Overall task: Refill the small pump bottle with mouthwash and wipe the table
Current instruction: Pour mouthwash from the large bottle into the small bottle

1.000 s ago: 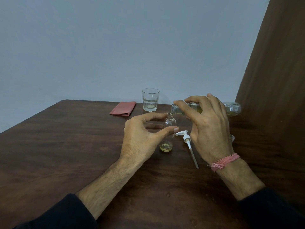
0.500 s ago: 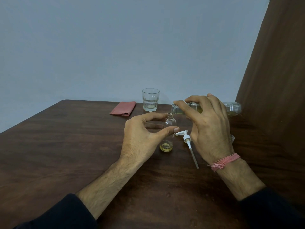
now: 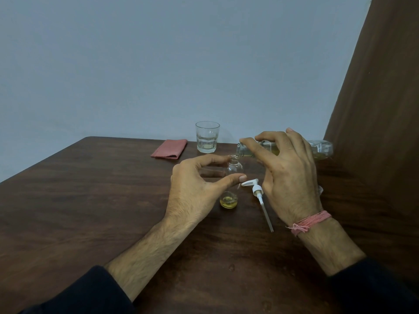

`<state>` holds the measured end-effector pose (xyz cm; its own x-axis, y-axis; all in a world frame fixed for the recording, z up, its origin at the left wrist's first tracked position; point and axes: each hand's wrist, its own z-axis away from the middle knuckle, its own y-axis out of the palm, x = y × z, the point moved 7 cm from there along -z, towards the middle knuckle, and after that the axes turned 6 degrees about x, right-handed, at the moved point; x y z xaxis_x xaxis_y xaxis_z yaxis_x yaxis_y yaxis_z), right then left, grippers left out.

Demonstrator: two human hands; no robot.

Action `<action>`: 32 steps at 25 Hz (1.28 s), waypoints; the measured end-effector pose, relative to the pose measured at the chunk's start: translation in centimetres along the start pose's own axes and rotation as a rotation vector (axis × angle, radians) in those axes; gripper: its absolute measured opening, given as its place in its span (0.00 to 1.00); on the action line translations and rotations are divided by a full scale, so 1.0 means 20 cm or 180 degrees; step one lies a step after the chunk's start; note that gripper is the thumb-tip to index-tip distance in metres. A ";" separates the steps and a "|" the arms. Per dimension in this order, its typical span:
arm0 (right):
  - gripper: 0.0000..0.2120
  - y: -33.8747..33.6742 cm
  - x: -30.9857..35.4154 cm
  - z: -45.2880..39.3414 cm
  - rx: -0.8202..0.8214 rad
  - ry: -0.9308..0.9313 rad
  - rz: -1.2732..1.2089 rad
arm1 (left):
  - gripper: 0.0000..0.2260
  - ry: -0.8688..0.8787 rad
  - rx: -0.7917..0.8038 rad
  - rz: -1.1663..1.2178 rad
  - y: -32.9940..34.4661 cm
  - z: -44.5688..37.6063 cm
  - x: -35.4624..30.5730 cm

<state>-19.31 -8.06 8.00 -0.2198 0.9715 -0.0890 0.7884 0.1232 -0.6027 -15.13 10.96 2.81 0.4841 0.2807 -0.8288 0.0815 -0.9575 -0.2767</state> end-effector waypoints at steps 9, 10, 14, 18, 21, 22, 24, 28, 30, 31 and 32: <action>0.39 -0.01 0.00 0.00 0.0028 0.0013 0.0008 | 0.20 -0.0030 0.0043 -0.0031 0.00 0.00 0.00; 0.39 -0.01 0.00 0.00 0.0028 0.0016 0.0012 | 0.20 -0.0037 0.0042 -0.0032 0.00 0.00 0.00; 0.39 -0.01 0.00 0.00 0.0026 0.0025 0.0015 | 0.23 -0.0030 0.0033 -0.0029 0.00 0.00 0.00; 0.40 -0.01 0.00 0.00 -0.0013 0.0021 -0.0017 | 0.22 -0.0053 0.0036 0.0009 0.00 0.00 0.00; 0.39 -0.01 0.00 0.00 -0.0037 0.0017 -0.0002 | 0.22 -0.0035 0.0040 -0.0023 0.00 0.00 0.00; 0.39 -0.01 0.01 0.00 -0.0046 0.0013 -0.0006 | 0.22 -0.0037 0.0035 -0.0032 0.00 0.00 0.00; 0.39 -0.02 0.01 0.00 -0.0053 0.0013 -0.0009 | 0.22 -0.0036 0.0038 -0.0039 0.00 0.00 0.00; 0.39 -0.01 0.00 0.00 -0.0047 0.0019 -0.0014 | 0.24 -0.0029 0.0056 0.0000 0.00 0.00 0.00; 0.39 -0.01 0.00 0.00 -0.0051 0.0013 -0.0007 | 0.23 -0.0022 0.0052 -0.0010 0.00 0.00 0.00; 0.39 -0.01 0.00 0.00 -0.0050 0.0011 -0.0003 | 0.23 -0.0023 0.0046 -0.0017 0.00 0.00 0.00; 0.40 -0.01 0.00 0.00 -0.0048 0.0012 -0.0005 | 0.23 -0.0028 0.0045 -0.0021 0.00 0.00 0.00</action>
<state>-19.45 -8.12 8.20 -0.2189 0.9720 -0.0849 0.7966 0.1278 -0.5909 -15.17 10.92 2.82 0.4759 0.2877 -0.8311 0.0723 -0.9546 -0.2891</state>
